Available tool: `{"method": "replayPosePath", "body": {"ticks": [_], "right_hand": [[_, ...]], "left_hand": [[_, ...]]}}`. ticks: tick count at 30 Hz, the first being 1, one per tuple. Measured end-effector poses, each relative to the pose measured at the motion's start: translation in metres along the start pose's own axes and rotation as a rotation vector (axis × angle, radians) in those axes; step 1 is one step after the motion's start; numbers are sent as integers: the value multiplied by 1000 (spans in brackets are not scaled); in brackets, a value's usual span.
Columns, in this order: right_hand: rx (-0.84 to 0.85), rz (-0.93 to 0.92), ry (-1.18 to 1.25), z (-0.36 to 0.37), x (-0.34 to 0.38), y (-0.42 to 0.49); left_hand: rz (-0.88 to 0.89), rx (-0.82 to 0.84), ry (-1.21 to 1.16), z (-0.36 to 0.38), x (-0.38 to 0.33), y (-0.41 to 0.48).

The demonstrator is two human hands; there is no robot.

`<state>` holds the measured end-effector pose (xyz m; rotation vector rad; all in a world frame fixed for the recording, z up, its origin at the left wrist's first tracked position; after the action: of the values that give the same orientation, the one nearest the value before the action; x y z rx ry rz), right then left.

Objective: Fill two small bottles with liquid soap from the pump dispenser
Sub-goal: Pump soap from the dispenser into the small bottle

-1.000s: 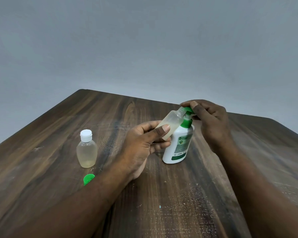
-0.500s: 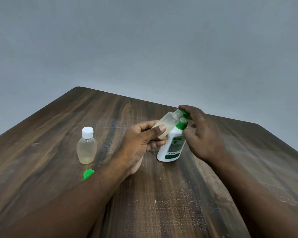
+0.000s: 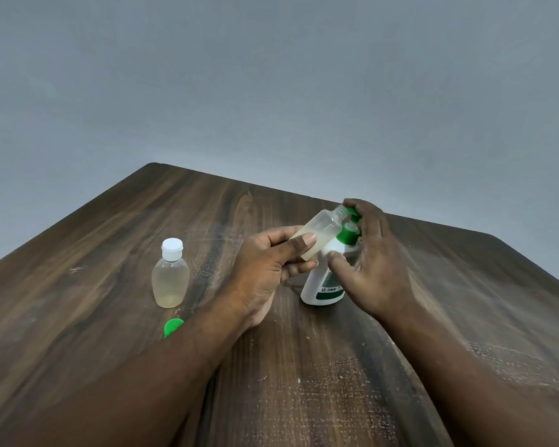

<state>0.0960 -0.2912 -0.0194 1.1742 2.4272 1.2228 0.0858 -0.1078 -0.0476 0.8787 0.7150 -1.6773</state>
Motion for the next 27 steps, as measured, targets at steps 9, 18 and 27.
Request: {"method": "replayPosePath", "body": {"ticks": [9, 18, 27], "right_hand": [[-64, -34, -44, 14, -2, -6], [-36, -51, -43, 7, -4, -2], [-103, -51, -87, 23, -3, -7]], "left_hand": [[8, 1, -20, -5, -1, 1], [-5, -6, -19, -3, -2, 1], [-11, -22, -32, -5, -3, 1]]}}
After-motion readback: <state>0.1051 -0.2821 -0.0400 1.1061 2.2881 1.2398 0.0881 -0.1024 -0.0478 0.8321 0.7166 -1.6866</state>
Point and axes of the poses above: each hand's wrist, its own y-axis towards the middle knuckle, its own z-axis out of the palm, x = y × z, the point moved 1 cm from there along y, towards the middle knuckle, and after that the axes turned 14 degrees about -z, right-handed, at the moved point
